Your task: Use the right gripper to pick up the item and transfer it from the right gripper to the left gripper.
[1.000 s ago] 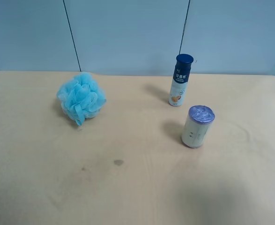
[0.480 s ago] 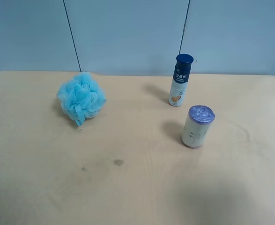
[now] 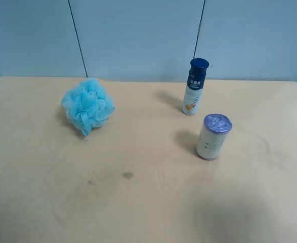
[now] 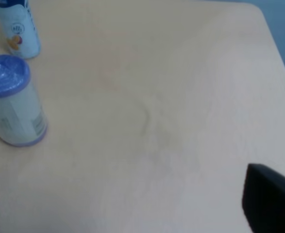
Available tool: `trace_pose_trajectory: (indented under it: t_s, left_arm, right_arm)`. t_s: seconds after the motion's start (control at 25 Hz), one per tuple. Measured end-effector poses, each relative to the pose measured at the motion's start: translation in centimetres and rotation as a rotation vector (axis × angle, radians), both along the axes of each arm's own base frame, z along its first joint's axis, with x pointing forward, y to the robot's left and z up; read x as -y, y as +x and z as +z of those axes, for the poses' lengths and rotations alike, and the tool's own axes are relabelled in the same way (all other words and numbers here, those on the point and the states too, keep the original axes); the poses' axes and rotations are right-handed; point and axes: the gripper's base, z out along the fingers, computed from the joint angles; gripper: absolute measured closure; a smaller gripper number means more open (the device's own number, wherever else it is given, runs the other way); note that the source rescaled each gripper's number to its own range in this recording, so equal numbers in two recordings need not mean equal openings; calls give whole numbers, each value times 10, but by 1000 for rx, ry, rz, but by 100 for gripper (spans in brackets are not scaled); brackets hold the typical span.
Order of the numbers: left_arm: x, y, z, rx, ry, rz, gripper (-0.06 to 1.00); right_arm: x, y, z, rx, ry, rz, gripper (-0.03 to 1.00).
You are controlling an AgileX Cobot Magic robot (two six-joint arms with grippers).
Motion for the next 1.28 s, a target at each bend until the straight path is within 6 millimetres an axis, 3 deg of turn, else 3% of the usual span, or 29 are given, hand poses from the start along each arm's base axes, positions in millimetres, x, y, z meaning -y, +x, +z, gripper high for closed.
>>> trace_pose_trajectory:
  t_s: [0.76,1.04,1.28]
  left_arm:
    - [0,0,0,0,0,0,-5]
    - [0,0,0,0,0,0,-5]
    - [0,0,0,0,0,0,-5]
  right_arm:
    - [-6,2,0,-11,58,42,-3]
    - [-7,39,3,-210,68,39,-3]
    - [-9,86,38,-244,103,44,-3]
